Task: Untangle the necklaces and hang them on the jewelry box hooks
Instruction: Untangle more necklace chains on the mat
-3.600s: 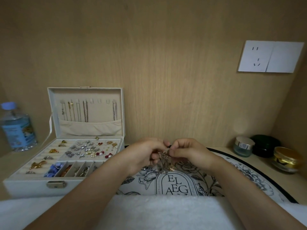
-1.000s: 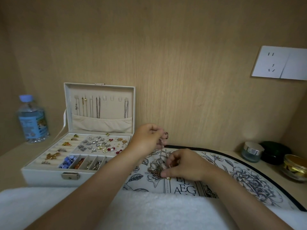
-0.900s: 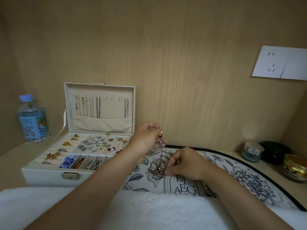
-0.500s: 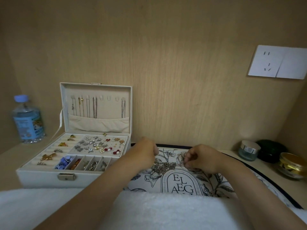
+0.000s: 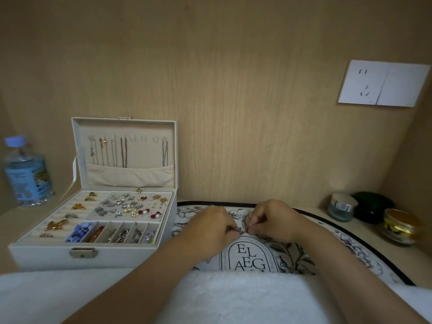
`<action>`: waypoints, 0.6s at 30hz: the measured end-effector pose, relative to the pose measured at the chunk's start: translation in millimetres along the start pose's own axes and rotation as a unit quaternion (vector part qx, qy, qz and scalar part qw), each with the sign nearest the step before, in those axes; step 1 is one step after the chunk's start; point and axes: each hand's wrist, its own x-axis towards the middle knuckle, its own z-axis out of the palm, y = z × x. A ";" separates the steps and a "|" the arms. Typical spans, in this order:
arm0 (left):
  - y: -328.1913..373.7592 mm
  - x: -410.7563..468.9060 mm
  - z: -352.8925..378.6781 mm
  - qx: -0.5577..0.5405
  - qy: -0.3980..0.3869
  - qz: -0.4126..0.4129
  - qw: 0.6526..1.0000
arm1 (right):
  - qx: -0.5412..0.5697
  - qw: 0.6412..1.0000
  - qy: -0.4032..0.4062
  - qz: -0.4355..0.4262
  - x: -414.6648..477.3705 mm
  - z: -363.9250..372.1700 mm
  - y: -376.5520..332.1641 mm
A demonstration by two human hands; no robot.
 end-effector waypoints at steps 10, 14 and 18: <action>-2.4 0.7 3.8 -0.100 0.065 -0.080 0.990 | 0.244 0.970 0.009 -0.007 1.6 2.9 -4.7; 9.7 -1.6 1.9 -0.274 0.065 -0.122 0.952 | 0.316 0.949 0.006 -0.010 5.4 3.0 -6.9; 9.5 1.6 1.4 -0.303 0.093 -0.125 0.940 | 0.418 0.908 -0.025 -0.002 5.1 0.4 -11.1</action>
